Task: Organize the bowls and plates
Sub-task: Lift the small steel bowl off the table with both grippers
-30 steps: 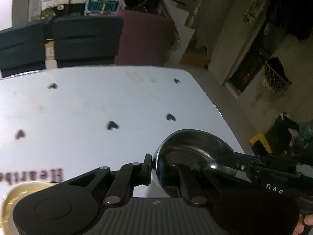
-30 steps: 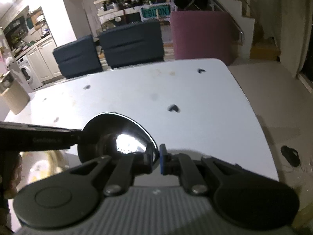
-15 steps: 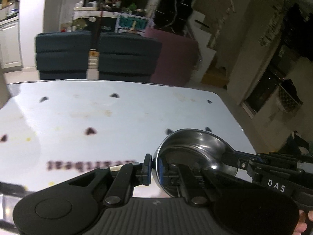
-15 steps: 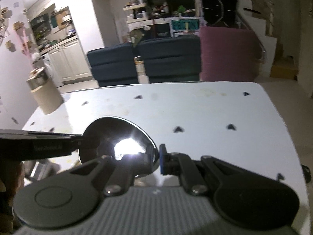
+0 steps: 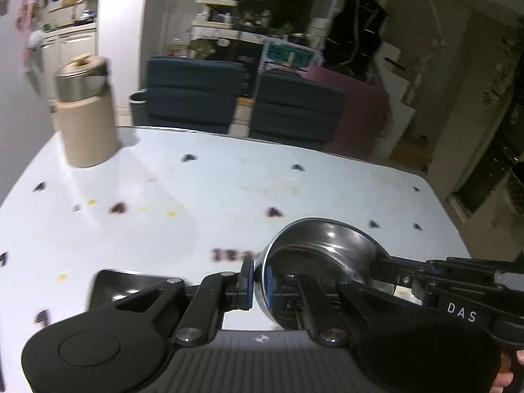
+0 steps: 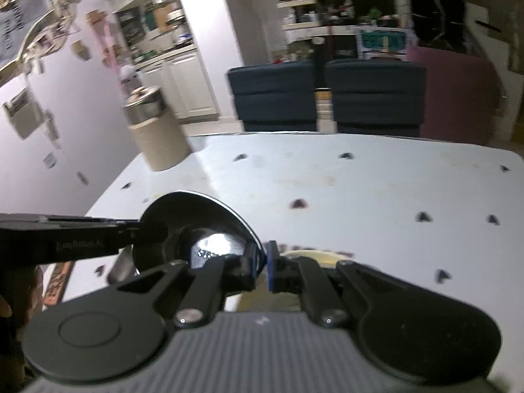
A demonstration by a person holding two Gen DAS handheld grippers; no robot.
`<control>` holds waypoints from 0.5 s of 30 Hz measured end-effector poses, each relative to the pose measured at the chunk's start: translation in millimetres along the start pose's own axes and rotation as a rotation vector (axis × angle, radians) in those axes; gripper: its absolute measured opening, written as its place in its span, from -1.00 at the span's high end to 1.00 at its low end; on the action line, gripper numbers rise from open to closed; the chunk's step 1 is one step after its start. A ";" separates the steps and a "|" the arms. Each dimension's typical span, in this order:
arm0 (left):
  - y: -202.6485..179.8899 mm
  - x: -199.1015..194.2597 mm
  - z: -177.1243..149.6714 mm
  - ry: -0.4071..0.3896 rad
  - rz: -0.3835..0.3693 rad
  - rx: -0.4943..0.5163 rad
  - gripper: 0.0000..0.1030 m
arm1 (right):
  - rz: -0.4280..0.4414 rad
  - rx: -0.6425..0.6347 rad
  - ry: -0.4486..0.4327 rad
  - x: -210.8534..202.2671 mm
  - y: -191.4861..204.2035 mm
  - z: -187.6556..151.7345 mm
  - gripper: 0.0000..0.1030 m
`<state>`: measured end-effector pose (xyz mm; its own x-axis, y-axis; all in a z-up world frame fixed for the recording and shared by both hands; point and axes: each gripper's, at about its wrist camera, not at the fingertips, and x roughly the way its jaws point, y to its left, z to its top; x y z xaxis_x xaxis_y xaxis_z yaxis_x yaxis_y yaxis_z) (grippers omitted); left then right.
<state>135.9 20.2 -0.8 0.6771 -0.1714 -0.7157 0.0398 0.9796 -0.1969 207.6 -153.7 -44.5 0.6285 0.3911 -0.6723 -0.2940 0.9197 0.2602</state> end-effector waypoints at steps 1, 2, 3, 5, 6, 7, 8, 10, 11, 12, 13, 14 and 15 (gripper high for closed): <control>5.7 -2.4 -1.0 -0.001 0.010 -0.006 0.84 | 0.014 -0.002 0.001 3.6 6.4 -0.4 0.85; 13.9 -5.1 -2.6 -0.004 0.025 -0.015 0.84 | 0.026 -0.006 0.001 6.4 13.8 -1.1 0.85; 21.7 -7.1 -3.9 -0.006 0.038 -0.024 0.84 | 0.038 -0.012 0.003 10.0 19.4 -2.2 0.85; 37.5 -11.2 -7.3 -0.013 0.066 -0.049 0.84 | 0.057 -0.032 0.021 21.9 34.2 -2.1 0.86; 45.7 -13.0 -9.7 -0.017 0.077 -0.064 0.83 | 0.063 -0.047 0.024 25.5 41.8 -1.8 0.86; 54.2 -14.7 -12.0 -0.020 0.087 -0.082 0.83 | 0.068 -0.069 0.028 31.4 47.1 -0.2 0.86; 62.3 -16.8 -14.5 -0.023 0.098 -0.099 0.83 | 0.071 -0.089 0.030 36.8 55.1 0.3 0.87; 75.7 -17.8 -18.6 -0.027 0.113 -0.135 0.83 | 0.089 -0.117 0.036 46.9 66.7 0.9 0.87; 81.4 -18.2 -19.8 -0.028 0.119 -0.152 0.82 | 0.099 -0.123 0.043 51.3 69.9 1.1 0.87; 87.6 -17.5 -22.0 -0.030 0.125 -0.166 0.82 | 0.107 -0.123 0.055 56.7 73.6 1.6 0.87; 93.6 -15.9 -24.3 -0.030 0.128 -0.180 0.83 | 0.114 -0.123 0.063 61.1 76.1 2.1 0.87; 98.7 -14.0 -26.7 -0.027 0.129 -0.194 0.83 | 0.120 -0.128 0.072 65.7 78.7 2.3 0.87; 103.5 -11.4 -28.6 -0.019 0.130 -0.207 0.83 | 0.121 -0.133 0.081 70.0 82.3 3.1 0.87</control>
<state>111.2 120.6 -32.2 0.6807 -0.0408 -0.7314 -0.1990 0.9506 -0.2382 229.6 -50.5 -68.0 0.5243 0.4899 -0.6965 -0.4602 0.8512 0.2523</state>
